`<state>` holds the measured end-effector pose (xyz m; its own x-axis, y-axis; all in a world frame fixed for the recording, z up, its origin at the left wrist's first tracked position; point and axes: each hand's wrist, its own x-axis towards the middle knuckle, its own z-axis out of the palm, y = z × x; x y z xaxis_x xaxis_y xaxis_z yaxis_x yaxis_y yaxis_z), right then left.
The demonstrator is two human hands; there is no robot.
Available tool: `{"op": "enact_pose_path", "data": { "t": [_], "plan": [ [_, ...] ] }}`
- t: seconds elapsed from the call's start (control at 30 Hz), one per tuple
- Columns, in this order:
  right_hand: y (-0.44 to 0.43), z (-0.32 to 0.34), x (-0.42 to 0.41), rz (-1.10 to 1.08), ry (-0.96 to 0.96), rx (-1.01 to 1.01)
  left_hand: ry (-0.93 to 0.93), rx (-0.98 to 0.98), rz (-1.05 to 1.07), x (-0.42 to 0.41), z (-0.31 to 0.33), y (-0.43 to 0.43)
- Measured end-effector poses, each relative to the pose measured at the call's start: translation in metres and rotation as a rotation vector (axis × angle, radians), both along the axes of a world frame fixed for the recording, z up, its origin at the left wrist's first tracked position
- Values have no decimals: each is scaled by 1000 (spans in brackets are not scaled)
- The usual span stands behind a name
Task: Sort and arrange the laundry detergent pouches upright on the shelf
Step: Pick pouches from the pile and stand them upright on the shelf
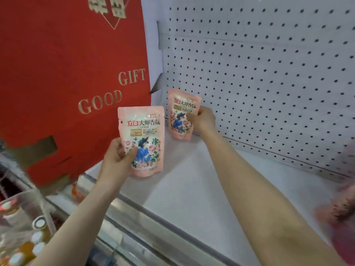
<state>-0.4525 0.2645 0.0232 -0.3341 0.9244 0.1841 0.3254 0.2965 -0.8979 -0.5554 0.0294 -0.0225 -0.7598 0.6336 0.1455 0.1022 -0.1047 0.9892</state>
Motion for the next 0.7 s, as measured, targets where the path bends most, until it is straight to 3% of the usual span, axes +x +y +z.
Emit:
{"op": "enact_pose_path", "data": {
  "t": [0.37, 0.5, 0.57, 0.7],
  "plan": [
    [28, -13, -48, -32, -68, 136, -36, 3, -110, -38, -11, 29],
    [13, 15, -25, -164, -45, 459, -38, 3, -180, -43, -15, 39],
    [-4, 36, -14, -45, -42, 586, -29, 9, -218, -42, -14, 47],
    [-35, 57, -5, 416, -329, 423, 11, -20, -297, -41, -8, 66]
  ]
}}
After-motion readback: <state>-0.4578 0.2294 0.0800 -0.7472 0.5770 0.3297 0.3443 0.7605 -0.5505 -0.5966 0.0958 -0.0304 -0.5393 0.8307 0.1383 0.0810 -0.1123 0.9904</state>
